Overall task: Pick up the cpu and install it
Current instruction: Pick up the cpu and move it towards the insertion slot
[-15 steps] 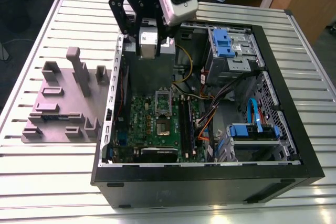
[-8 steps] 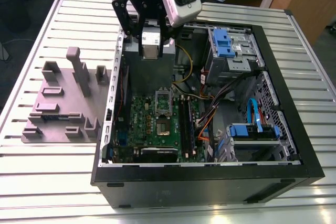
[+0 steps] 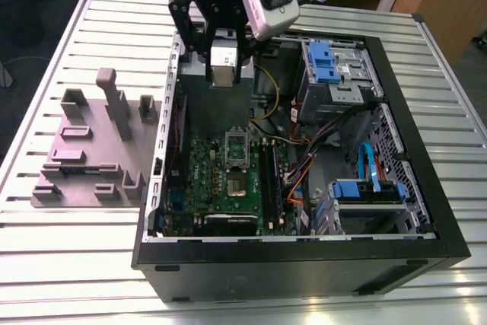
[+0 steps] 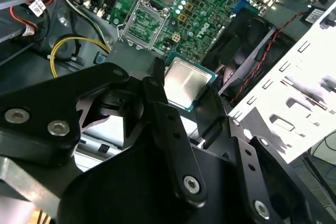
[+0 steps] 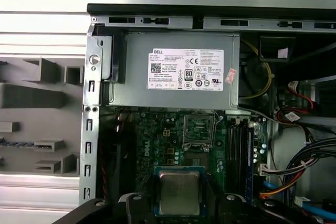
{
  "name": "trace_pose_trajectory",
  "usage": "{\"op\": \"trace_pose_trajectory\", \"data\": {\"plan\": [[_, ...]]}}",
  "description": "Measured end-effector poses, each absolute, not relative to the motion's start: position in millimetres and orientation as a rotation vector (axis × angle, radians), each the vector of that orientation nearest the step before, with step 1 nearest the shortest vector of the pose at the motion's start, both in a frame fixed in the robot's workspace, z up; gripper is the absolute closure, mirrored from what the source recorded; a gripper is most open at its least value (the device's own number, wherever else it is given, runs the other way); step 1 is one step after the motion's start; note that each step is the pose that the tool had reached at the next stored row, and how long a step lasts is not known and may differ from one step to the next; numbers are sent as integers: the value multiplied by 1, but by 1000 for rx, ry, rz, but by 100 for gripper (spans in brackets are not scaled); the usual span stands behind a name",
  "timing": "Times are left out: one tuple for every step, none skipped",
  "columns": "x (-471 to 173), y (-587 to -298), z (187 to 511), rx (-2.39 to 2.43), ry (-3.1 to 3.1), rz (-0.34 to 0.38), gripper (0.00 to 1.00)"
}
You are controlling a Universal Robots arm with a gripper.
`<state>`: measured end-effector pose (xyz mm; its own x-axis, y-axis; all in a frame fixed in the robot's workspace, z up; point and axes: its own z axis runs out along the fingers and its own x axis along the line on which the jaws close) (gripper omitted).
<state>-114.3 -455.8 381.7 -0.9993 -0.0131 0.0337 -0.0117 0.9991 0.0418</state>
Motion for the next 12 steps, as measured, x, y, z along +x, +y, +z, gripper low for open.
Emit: {"op": "trace_pose_trajectory", "data": {"plan": [[-114,-456,382,19,-3107,-65,53],[-113,-456,382,19,-3107,-65,53],[-112,-456,381,19,-3107,-65,53],[-111,-456,381,19,-3107,-65,53],[-110,-456,381,19,-3107,-65,53],[-110,-456,381,19,-3107,-65,53],[-109,-456,381,19,-3107,-65,53],[-108,-456,381,19,-3107,-65,53],[-107,-456,381,19,-3107,-65,53],[-106,-456,381,19,-3107,-64,53],[-105,-456,381,19,-3107,-65,53],[-104,-456,381,19,-3107,-65,53]]}}
